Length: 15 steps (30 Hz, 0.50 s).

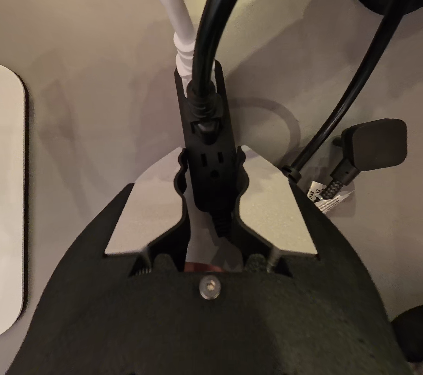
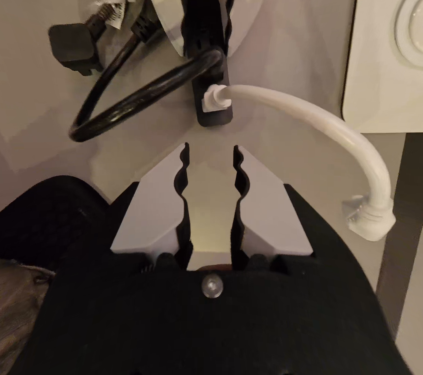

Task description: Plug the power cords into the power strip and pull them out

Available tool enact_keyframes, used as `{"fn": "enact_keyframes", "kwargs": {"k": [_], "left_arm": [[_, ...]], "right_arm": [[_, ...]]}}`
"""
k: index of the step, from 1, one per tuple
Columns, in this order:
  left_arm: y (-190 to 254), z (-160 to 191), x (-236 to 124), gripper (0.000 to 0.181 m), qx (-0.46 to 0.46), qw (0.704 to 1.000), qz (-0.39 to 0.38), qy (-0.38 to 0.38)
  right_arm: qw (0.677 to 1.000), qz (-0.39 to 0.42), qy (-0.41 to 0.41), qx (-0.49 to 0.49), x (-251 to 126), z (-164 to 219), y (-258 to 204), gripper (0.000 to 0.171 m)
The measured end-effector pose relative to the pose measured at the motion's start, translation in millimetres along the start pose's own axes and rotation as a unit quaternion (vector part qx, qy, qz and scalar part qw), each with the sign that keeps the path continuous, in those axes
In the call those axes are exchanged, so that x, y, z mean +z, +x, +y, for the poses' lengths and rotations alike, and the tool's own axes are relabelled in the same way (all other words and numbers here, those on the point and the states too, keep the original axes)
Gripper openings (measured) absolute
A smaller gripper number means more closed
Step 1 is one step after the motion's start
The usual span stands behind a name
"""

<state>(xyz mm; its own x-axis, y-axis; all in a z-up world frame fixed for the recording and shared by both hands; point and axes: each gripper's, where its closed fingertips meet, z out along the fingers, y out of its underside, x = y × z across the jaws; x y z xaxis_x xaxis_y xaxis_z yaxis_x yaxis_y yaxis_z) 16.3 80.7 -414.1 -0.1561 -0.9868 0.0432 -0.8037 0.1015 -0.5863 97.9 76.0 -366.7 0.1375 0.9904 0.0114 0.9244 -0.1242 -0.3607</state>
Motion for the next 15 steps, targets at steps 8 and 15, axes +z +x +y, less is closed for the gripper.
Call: {"fn": "enact_keyframes", "kwargs": {"k": [8, 15], "left_arm": [[-9, 8, -22, 0.049, -0.034, 0.999, -0.031, -0.009], [-4, 15, -21, 0.037, -0.046, 0.998, -0.019, -0.036]], "right_arm": [[0.998, 0.031, -0.037, 0.032, -26, 28, -22, 0.032], [0.984, 0.128, 0.074, 0.103, -68, 8, -46, 0.027]]}}
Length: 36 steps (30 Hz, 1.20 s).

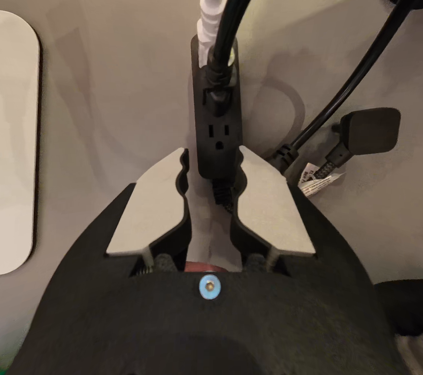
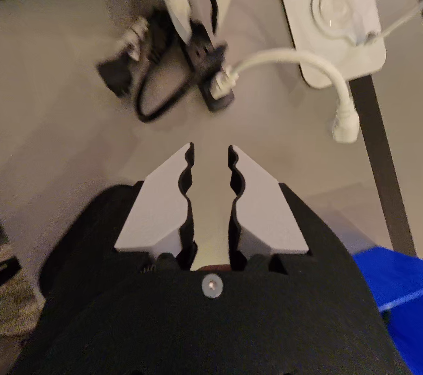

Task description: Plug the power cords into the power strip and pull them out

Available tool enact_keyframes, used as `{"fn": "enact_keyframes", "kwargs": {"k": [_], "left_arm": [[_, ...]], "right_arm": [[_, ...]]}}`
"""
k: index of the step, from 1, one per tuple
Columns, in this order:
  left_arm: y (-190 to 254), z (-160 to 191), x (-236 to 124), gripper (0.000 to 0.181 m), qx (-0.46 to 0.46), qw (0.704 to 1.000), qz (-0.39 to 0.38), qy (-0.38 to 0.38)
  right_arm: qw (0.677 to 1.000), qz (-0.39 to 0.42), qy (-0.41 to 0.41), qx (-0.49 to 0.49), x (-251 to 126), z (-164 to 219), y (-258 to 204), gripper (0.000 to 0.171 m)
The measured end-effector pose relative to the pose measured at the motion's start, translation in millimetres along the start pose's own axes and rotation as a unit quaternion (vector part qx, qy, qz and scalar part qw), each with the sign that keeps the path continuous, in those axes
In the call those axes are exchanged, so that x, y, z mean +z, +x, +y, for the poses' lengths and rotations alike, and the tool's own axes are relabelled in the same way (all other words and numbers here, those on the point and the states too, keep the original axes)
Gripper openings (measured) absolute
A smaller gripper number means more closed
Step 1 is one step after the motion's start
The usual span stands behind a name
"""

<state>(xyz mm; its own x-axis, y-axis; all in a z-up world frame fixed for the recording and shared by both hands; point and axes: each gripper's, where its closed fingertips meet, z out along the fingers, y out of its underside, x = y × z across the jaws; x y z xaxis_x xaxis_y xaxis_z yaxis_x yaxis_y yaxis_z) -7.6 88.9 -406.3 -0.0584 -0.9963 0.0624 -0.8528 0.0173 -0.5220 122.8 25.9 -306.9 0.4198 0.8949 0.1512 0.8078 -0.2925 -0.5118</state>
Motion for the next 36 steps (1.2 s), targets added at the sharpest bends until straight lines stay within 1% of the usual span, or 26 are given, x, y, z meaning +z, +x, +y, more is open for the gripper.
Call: {"fn": "enact_keyframes", "kwargs": {"k": [2, 3, 4, 6, 8, 10, 11, 14, 16, 19, 23, 28, 30, 33, 36], "left_arm": [[3, -1, 1, 0.030, -0.003, 1.000, 0.004, -0.008], [3, -1, 2, 0.029, -0.003, 1.000, 0.002, -0.011], [3, -3, 3, 0.029, -0.007, 1.000, 0.000, -0.013], [4, -5, 5, 0.029, -0.015, 1.000, -0.001, -0.011], [4, -5, 5, 0.029, -0.031, 0.999, 0.001, -0.011], [4, -5, 5, 0.029, -0.041, 0.999, -0.002, -0.013], [4, -5, 5, 0.029, -0.050, 0.999, -0.004, -0.014], [8, -4, 5, 0.029, -0.077, 0.997, -0.017, -0.009], [13, -5, 6, 0.027, -0.099, 0.995, -0.023, 0.004], [21, -8, 8, 0.026, -0.134, 0.990, -0.038, 0.033], [30, -14, 13, 0.025, -0.178, 0.980, -0.060, 0.073], [34, -24, 18, 0.025, -0.217, 0.965, -0.101, 0.107], [34, -30, 22, 0.026, -0.233, 0.958, -0.116, 0.123], [34, -40, 28, 0.026, -0.259, 0.946, -0.133, 0.144], [39, -54, 41, 0.033, -0.280, 0.937, -0.129, 0.164]], "right_arm": [[0.997, -0.037, 0.064, -0.009, -13, -26, -34, 0.020], [0.994, -0.065, 0.087, -0.017, -16, -37, -55, 0.013], [0.991, -0.090, 0.098, -0.028, -16, -44, -75, 0.012], [0.990, -0.107, 0.089, -0.037, -2, -50, -101, 0.011], [0.994, -0.088, 0.068, -0.005, 22, -49, -101, 0.009], [0.997, -0.050, 0.039, 0.044, 48, -35, -84, 0.007], [0.998, -0.023, 0.021, 0.062, 57, -24, -71, 0.000], [0.995, 0.028, 0.015, 0.094, 69, -7, -36, 0.000], [0.994, 0.049, 0.003, 0.096, 74, 2, -18, 0.000], [0.993, 0.065, -0.001, 0.093, 81, 4, 5, 0.000], [0.994, 0.093, -0.027, 0.060, 98, 2, 34, 0.000], [0.995, 0.084, -0.029, 0.042, 129, -14, 53, 0.000], [0.996, 0.060, -0.009, 0.058, 138, -26, 53, 0.000], [0.998, 0.054, -0.001, 0.042, 146, -35, 60, 0.000], [0.998, 0.040, 0.003, 0.040, 148, -38, 64, 0.000]]}}
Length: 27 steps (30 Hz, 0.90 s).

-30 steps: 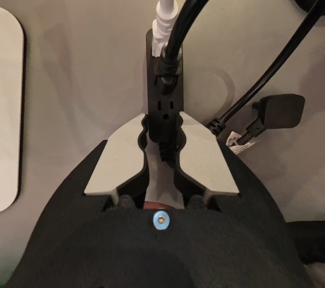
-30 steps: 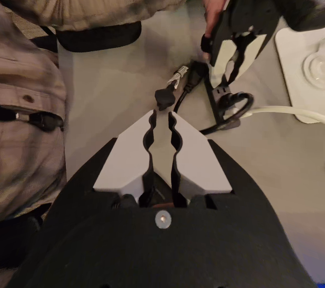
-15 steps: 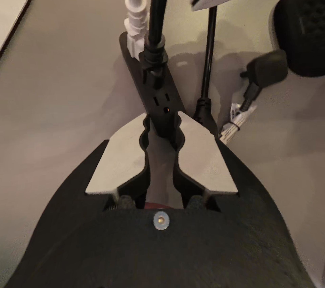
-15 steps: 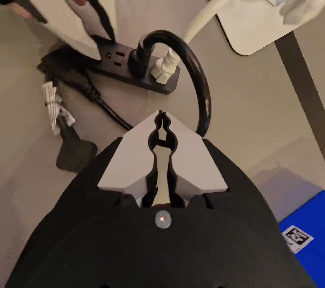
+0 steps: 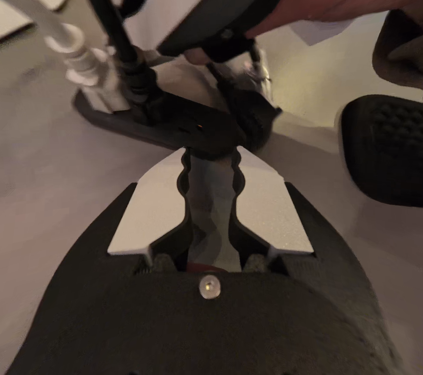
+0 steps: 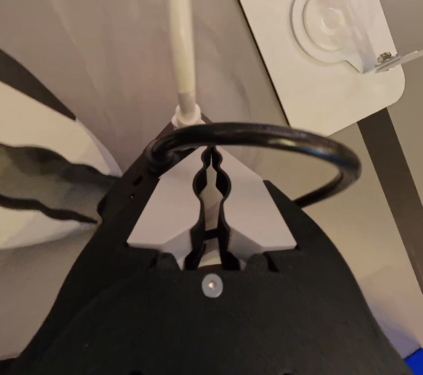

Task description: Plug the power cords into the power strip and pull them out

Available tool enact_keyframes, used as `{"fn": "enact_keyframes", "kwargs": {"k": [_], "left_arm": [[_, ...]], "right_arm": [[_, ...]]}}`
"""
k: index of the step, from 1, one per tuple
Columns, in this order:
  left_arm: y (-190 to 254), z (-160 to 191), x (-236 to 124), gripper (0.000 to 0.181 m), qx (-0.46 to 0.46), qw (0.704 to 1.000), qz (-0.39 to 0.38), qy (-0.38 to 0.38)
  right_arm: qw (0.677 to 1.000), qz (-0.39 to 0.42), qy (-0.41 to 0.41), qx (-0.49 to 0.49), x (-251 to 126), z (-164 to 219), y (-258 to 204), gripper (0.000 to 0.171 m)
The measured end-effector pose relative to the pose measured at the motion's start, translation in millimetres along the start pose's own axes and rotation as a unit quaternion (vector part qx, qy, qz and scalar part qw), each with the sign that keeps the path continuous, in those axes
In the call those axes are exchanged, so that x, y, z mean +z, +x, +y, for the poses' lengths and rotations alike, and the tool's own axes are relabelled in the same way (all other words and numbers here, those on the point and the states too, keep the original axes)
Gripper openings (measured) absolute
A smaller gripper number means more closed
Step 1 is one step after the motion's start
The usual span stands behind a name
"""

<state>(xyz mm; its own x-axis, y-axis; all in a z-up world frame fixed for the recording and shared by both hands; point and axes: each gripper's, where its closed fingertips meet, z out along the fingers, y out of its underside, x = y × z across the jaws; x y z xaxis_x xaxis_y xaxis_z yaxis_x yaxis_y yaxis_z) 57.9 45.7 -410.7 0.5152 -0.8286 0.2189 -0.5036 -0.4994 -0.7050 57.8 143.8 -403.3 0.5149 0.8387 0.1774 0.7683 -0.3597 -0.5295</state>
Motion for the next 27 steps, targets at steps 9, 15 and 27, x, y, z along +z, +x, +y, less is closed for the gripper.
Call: {"fn": "enact_keyframes", "kwargs": {"k": [9, 15, 27], "left_arm": [[29, -10, 7, 0.041, 0.033, 0.998, 0.044, 0.006], [22, 2, -44, 0.041, 0.121, 0.991, 0.053, 0.002], [-36, -3, -112, 0.048, 0.235, 0.971, -0.043, -0.020]], "right_arm": [[1.000, -0.021, -0.021, 0.000, -28, 16, -6, 0.014], [0.998, -0.055, -0.031, 0.011, -22, 24, -35, 0.024], [0.992, -0.123, 0.005, -0.025, -30, 36, -41, 0.007]]}}
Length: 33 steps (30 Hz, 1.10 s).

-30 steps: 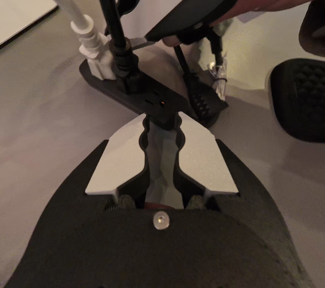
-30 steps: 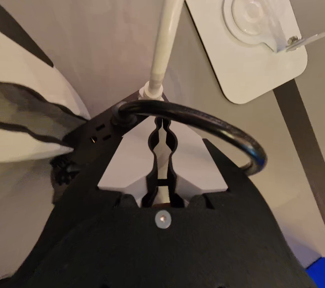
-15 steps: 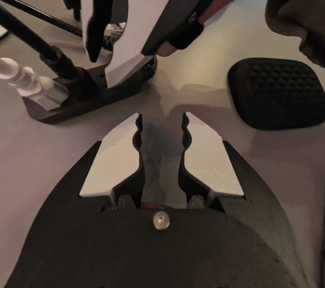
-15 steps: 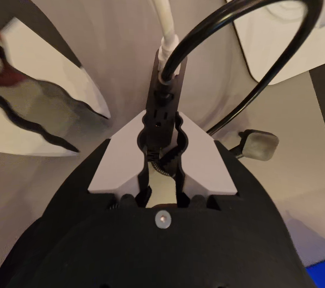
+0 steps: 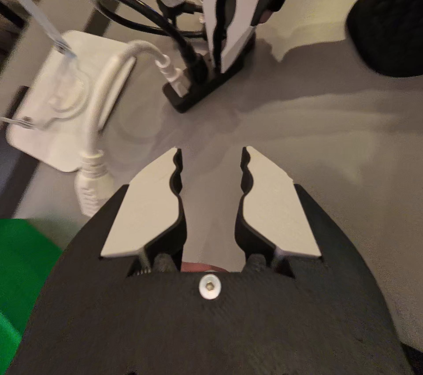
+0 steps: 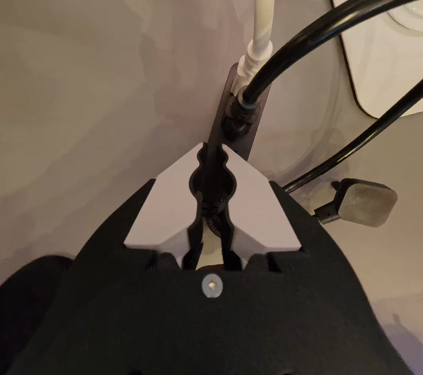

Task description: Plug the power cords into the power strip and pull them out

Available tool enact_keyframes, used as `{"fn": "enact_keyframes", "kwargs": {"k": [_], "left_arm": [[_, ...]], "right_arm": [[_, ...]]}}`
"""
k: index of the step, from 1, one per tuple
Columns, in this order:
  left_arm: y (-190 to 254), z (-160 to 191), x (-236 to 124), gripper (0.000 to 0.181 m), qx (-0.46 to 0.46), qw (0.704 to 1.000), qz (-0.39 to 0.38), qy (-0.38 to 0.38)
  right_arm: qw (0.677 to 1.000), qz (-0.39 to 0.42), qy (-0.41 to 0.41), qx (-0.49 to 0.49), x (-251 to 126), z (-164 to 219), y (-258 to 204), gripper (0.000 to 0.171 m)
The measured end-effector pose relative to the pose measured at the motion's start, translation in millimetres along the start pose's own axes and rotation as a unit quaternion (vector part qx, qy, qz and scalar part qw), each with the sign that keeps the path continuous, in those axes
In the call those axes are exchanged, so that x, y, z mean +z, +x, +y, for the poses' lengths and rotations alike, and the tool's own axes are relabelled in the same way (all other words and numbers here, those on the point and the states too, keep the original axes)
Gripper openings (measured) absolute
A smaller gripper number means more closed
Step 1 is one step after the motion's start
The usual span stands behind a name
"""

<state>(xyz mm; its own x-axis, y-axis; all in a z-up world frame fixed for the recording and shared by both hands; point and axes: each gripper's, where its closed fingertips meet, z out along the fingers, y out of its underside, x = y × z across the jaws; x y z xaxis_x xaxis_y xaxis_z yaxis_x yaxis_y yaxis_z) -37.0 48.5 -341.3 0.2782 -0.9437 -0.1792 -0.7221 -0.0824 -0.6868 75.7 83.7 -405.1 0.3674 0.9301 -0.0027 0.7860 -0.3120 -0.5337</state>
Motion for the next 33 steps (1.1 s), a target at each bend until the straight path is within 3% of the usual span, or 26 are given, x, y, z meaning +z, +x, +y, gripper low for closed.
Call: {"fn": "enact_keyframes", "kwargs": {"k": [4, 8, 13, 18, 29, 33], "left_arm": [[-23, -30, -26, 0.042, 0.023, 0.997, -0.040, 0.060], [-72, -46, -44, 0.039, 0.043, 0.995, -0.066, 0.054], [-91, -19, 16, 0.042, 0.123, 0.991, -0.010, -0.056], [-66, -8, 82, 0.049, 0.162, 0.981, 0.082, -0.075], [-5, -14, 129, 0.054, 0.180, 0.966, 0.180, -0.044], [-6, -18, 139, 0.046, 0.172, 0.972, 0.157, -0.028]], "right_arm": [[0.999, -0.030, -0.009, -0.031, -9, 14, -2, 0.000], [0.997, -0.058, -0.010, -0.044, -13, 21, -3, 0.000], [0.994, -0.085, -0.004, -0.075, -14, 22, -4, 0.000], [0.988, -0.118, -0.006, -0.095, -15, 24, -6, 0.000], [0.978, -0.162, 0.000, -0.131, -18, 29, -8, 0.000], [0.975, -0.175, 0.000, -0.138, -18, 30, -8, 0.000]]}}
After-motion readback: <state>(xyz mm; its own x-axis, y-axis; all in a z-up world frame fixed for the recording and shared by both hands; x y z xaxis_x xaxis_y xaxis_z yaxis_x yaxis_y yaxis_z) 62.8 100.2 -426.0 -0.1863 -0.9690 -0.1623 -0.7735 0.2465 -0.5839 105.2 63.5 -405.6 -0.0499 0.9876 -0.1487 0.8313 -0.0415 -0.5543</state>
